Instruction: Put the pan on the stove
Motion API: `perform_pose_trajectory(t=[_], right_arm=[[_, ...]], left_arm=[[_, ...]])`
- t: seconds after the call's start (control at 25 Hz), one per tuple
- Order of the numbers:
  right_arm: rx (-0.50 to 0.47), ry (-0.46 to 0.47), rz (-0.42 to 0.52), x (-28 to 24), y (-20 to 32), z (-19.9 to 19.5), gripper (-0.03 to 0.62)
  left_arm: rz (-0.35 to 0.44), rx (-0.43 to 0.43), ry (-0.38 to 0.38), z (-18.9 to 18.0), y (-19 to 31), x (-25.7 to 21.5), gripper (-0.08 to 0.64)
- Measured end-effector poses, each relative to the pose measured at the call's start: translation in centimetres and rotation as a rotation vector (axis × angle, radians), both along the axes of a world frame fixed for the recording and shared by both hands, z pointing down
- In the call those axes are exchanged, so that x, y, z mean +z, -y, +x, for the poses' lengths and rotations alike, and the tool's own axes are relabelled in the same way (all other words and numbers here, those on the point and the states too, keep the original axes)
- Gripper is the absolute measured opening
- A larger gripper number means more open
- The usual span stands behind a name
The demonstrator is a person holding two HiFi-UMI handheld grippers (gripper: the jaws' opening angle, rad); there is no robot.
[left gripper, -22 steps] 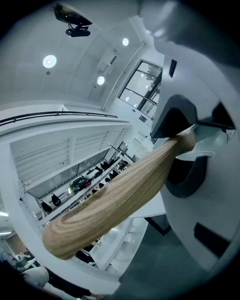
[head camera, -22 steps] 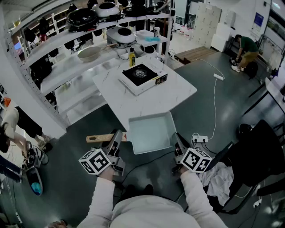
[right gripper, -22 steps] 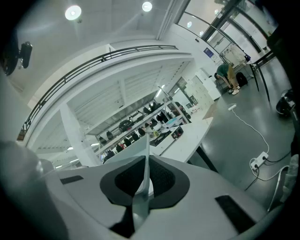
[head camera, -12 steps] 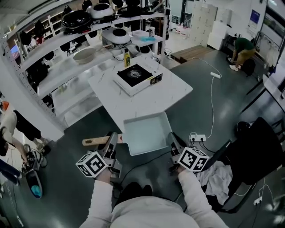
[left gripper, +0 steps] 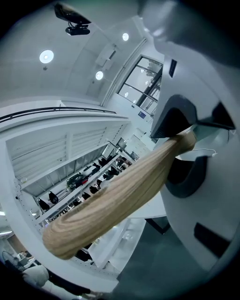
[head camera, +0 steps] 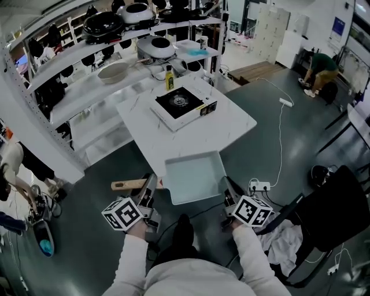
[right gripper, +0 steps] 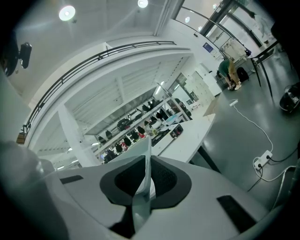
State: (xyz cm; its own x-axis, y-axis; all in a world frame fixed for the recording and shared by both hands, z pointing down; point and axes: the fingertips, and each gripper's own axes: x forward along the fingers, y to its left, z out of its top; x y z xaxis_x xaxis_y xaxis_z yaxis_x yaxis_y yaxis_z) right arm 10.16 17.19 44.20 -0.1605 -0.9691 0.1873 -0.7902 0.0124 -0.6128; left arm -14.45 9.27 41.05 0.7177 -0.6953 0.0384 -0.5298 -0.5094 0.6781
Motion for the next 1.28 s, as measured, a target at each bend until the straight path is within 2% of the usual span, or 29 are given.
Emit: perform_pose_trajectory(t=[0.24, 0.48, 0.84, 1.28], right_arm=[[0.012, -0.013, -0.022, 0.1, 5.4, 2.4, 0.048], [0.018, -0.006, -0.03, 0.8, 13.3, 4.6, 0.048], [0.011, 0.005, -0.013, 0.8, 23.4, 6.1, 0.048], [0.001, -0.011, -0.028, 0.9, 29.5, 7.6, 0.048]], left_arm=[[-0.02, 0.014, -0.009, 2.4, 5.8, 0.4, 0.137], [-0.033, 0.012, -0.011, 4.6, 13.6, 1.3, 0.137], [-0.02, 0.006, -0.005, 5.8, 23.2, 1.2, 0.137], [0.012, 0.016, 0.007, 7.7, 29.8, 0.7, 0.137]])
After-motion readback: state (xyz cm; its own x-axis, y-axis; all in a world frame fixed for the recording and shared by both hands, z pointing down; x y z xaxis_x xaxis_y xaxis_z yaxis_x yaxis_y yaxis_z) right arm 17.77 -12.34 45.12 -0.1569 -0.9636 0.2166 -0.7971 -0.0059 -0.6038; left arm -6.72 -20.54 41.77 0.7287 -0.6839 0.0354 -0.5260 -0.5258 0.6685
